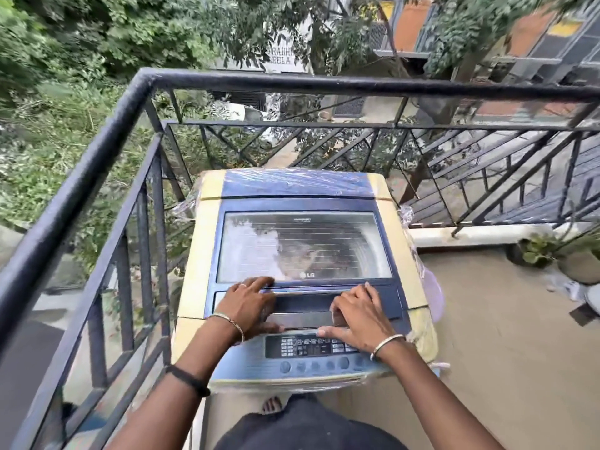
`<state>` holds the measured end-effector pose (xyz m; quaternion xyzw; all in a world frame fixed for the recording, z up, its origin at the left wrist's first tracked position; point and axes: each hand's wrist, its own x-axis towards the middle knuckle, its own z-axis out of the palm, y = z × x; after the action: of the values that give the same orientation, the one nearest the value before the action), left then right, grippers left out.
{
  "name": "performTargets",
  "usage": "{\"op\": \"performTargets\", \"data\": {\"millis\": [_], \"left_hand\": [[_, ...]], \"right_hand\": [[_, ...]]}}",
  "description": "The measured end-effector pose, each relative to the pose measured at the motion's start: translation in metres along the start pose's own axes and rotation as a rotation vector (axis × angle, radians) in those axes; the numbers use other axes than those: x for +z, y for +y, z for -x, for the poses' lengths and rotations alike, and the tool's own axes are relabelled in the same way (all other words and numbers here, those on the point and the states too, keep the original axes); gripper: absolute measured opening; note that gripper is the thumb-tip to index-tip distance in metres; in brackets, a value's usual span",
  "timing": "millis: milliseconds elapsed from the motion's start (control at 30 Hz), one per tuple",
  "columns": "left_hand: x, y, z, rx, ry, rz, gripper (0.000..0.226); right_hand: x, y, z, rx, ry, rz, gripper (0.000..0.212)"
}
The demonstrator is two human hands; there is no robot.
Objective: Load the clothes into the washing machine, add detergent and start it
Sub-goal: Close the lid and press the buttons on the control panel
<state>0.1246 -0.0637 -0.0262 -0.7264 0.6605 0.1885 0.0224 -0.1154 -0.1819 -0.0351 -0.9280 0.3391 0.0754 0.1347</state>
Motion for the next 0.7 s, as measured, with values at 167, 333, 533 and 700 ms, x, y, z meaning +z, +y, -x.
{"op": "performTargets", "data": {"millis": [167, 333, 533, 700], "left_hand": [[0.024, 0.002, 0.003, -0.067, 0.187, 0.087, 0.078], [0.063, 0.012, 0.012, -0.135, 0.455, 0.207, 0.050], [0.075, 0.024, 0.016, -0.159, 0.536, 0.220, 0.045], [0.075, 0.027, 0.021, -0.143, 0.579, 0.221, 0.042]], "right_hand": [[0.032, 0.000, 0.012, 0.067, 0.218, -0.211, 0.052], [0.071, -0.001, 0.058, 0.219, 0.552, -0.518, 0.038], [0.092, 0.018, 0.101, 0.334, 0.588, -0.420, 0.041], [0.093, 0.017, 0.107, 0.348, 0.590, -0.406, 0.038]]}}
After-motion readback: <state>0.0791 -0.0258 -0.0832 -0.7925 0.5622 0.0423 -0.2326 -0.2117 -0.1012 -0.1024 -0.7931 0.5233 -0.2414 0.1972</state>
